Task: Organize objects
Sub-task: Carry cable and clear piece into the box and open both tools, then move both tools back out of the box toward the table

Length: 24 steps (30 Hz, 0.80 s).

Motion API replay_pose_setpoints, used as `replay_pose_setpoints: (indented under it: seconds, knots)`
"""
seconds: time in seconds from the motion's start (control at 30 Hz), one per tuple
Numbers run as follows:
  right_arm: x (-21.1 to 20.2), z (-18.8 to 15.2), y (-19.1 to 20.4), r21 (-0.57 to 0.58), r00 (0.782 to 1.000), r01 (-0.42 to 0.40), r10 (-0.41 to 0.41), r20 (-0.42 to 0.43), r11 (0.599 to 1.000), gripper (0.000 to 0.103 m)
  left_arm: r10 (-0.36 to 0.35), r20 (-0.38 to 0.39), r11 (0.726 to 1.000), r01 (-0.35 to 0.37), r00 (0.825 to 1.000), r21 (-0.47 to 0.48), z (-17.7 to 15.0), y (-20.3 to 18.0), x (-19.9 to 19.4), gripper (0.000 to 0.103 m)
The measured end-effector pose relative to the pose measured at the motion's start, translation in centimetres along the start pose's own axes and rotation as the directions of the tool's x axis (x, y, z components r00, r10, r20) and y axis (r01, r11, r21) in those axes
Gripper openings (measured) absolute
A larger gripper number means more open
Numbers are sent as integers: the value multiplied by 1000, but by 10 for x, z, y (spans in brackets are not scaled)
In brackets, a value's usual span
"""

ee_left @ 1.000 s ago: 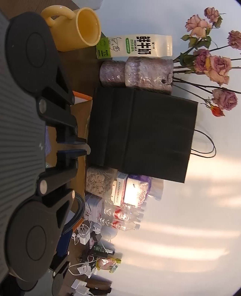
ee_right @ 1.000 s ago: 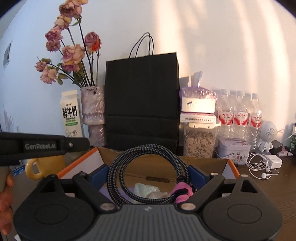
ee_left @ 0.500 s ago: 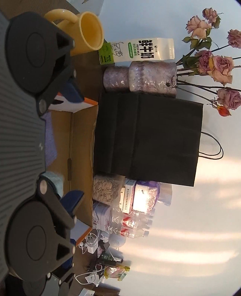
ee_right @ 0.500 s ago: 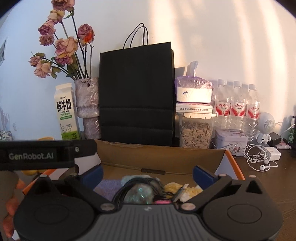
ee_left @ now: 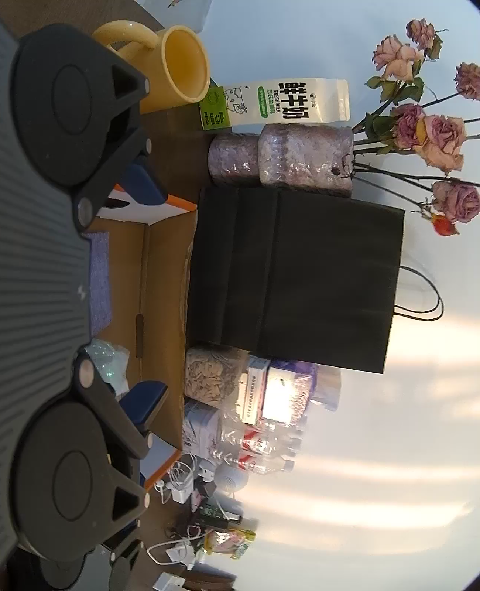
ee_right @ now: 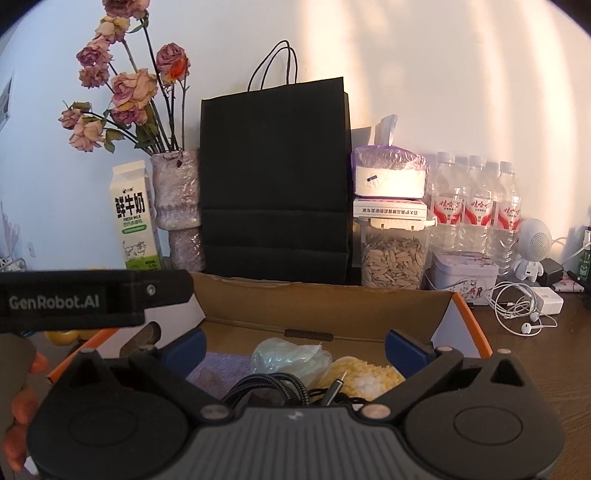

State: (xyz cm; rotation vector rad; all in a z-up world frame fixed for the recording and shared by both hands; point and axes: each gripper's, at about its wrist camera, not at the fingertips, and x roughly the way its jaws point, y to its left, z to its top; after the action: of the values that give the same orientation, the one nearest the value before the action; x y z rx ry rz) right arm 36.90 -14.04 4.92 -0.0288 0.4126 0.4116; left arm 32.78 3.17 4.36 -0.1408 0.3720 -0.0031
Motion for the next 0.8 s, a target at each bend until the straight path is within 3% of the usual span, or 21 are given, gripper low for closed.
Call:
replay_pose_setpoints:
  seconds: [0.33, 0.8]
  knots:
    - [-46, 3, -11, -7, 998, 7, -7, 66, 1000, 103, -36, 51, 999, 36, 998, -9, 1, 12, -46, 103]
    - [-116, -40, -25, -42, 999, 26, -25, 36, 999, 103, 34, 6, 999, -34, 999, 24, -45, 38, -117, 103]
